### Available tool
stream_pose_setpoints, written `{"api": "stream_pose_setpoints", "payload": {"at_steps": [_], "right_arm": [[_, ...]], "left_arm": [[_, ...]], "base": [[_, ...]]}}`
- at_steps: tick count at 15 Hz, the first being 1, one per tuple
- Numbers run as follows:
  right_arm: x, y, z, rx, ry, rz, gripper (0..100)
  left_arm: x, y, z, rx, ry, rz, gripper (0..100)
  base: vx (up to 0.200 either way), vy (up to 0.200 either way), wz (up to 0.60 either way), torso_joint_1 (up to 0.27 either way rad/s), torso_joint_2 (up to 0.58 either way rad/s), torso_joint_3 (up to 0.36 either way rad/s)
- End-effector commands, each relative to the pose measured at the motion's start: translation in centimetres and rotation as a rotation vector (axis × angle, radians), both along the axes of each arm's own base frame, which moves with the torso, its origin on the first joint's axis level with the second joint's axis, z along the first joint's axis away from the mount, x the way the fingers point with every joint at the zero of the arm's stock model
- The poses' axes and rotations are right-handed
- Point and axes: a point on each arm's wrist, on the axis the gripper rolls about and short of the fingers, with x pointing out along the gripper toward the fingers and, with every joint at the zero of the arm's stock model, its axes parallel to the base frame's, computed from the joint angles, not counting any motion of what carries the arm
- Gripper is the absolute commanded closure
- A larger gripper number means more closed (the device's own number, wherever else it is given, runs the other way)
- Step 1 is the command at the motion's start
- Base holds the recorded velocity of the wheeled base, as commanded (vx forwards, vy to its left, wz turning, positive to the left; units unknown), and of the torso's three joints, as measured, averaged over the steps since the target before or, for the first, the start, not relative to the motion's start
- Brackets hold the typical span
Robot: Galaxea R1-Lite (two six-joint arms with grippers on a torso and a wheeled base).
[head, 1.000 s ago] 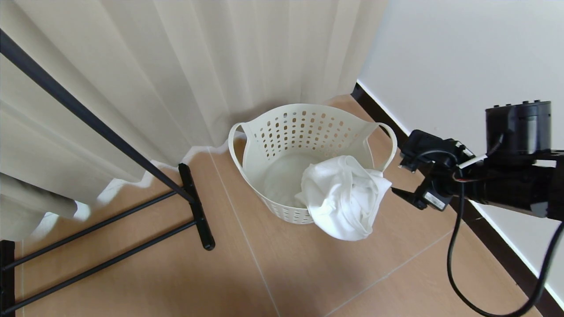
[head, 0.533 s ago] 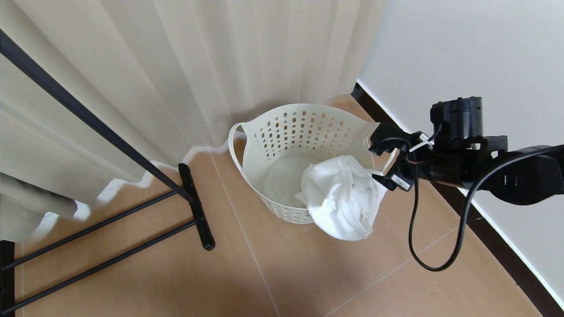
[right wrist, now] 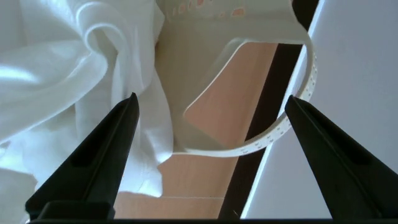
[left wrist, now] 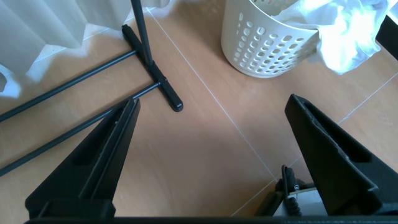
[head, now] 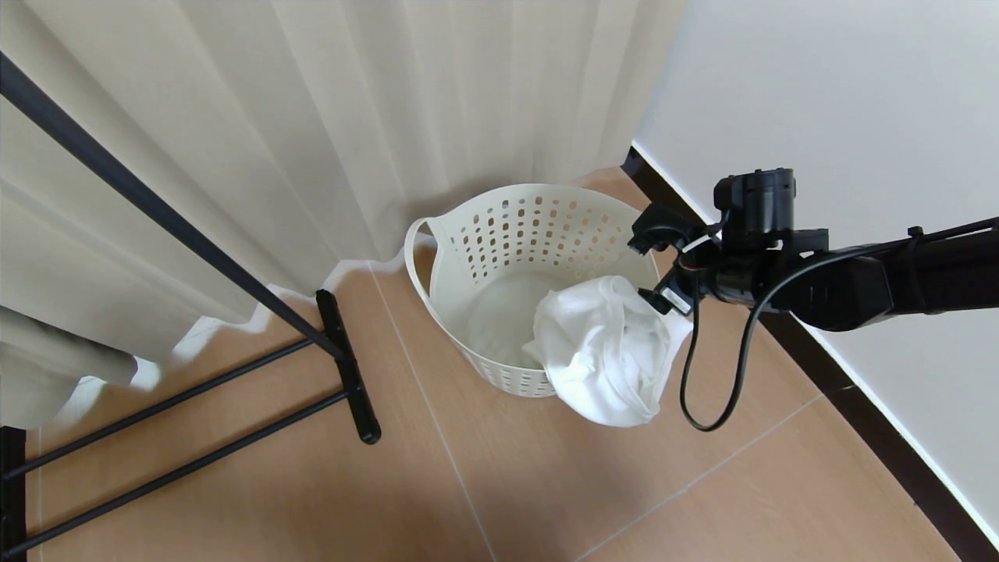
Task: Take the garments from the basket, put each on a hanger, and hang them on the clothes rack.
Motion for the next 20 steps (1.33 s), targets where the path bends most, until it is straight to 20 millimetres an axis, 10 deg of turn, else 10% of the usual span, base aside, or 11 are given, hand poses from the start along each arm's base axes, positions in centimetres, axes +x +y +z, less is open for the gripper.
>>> {"api": "stream_pose_setpoints", "payload": {"at_steps": [1,20], "right_arm": [[0.8,0.6,-0.5,0.009,0.001,0.004,0],[-1.5,1.2,-0.6,0.025,0.034,0.018,0]], "left_arm": [[0.0,0.0,0.0,0.0,0.001,0.0,0],[0.0,0.0,0.0,0.0,0.001,0.0,0]], "base": [[0.0,0.0,0.0,0.0,0.0,0.0],[0.0,0.0,0.0,0.0,0.0,0.0]]}}
